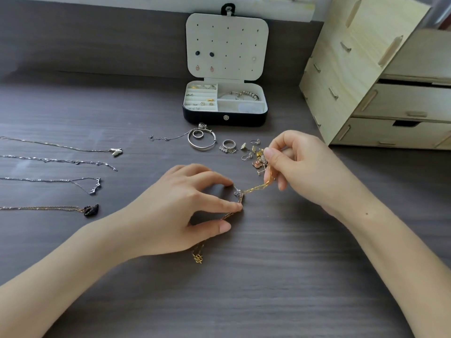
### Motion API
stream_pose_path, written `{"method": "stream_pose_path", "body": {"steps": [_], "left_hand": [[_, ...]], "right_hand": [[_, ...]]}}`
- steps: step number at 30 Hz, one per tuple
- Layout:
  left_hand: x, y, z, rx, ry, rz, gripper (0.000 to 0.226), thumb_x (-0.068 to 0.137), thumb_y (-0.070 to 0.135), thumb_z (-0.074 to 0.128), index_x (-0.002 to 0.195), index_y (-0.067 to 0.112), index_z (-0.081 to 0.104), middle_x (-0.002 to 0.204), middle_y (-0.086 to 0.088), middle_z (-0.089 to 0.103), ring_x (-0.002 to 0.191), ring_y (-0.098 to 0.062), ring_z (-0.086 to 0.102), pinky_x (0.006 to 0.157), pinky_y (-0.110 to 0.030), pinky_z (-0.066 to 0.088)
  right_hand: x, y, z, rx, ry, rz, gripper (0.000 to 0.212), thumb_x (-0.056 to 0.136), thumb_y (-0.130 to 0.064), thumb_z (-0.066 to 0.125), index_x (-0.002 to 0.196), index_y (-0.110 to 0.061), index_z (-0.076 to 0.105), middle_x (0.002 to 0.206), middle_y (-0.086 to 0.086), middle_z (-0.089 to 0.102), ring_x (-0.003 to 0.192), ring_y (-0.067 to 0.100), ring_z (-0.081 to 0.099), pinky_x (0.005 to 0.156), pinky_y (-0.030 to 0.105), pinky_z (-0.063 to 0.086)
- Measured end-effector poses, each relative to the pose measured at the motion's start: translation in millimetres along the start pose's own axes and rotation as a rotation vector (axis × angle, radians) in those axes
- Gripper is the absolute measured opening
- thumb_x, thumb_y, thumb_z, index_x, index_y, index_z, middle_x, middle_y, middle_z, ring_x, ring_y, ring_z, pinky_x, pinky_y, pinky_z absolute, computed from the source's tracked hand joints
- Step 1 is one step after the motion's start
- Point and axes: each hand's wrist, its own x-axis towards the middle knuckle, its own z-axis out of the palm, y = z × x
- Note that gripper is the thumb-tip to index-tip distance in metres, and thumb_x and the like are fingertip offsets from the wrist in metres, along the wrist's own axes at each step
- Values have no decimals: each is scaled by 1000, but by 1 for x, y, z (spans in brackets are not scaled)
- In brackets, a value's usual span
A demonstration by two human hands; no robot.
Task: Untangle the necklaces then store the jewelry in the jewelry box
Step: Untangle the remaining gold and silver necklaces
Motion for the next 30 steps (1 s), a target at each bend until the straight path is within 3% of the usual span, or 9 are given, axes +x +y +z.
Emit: {"method": "stream_pose_path", "body": {"steps": [6,9,11,16,18,20,22,24,30], "left_hand": [[-6,0,-7,-59,-105,-23,41,79,70,43,117,59,54,146,7,41,136,-13,31,107,-35,21],[-11,-2,-10,-102,-173,-9,45,76,77,38,120,69,40,155,15,19,143,0,3,116,-31,1],[-11,-3,-12,-118,-190,12,45,75,78,37,119,70,39,155,18,15,142,5,-3,117,-32,-4],[-9,0,-16,-200,-113,6,38,76,73,41,110,62,55,146,19,37,137,10,17,118,-32,1],[-7,1,-16,-225,-34,-16,36,79,66,45,99,47,68,132,17,52,125,9,38,116,-31,14],[-4,3,-12,-175,80,-28,35,83,58,46,83,34,71,110,16,62,100,1,51,100,-28,32],[-1,8,-9,-118,166,-63,31,81,56,50,74,32,68,91,16,61,84,-4,49,83,-31,36],[0,13,-4,-101,188,-86,28,76,58,53,72,33,64,83,15,57,78,-6,48,78,-31,34],[-1,15,6,-121,106,-76,18,76,50,52,76,34,60,84,16,54,78,-2,45,79,-28,33]], "right_hand": [[-7,-4,-9,1,-313,7,14,93,-16,54,79,-12,54,58,0,67,47,8,50,49,15,39],[-10,-5,-15,-188,-474,-3,14,92,-18,56,78,-14,54,60,-2,68,48,7,51,53,20,41],[-11,-5,-16,-346,-549,-10,15,91,-20,57,77,-16,53,59,-6,67,48,5,52,51,16,41],[-16,-5,-16,-590,-569,-22,14,88,-29,60,75,-25,55,59,-12,66,50,-2,53,54,19,40],[-16,-5,-14,-555,-497,-56,12,84,-35,64,77,-28,57,59,-12,65,58,-3,53,55,20,37],[-16,-5,-9,-477,-382,-110,11,80,-37,67,75,-30,60,61,-9,61,61,-1,53,57,20,38],[-17,-6,-3,-437,-351,-145,9,78,-37,69,75,-30,63,64,-9,59,63,1,52,59,22,40],[-19,-7,3,-468,-398,-159,12,76,-39,71,78,-31,63,66,-9,58,63,1,50,59,21,41],[-22,-7,4,-613,-488,-202,16,84,-38,63,73,-31,55,80,-10,55,75,4,46,69,20,37]]}}
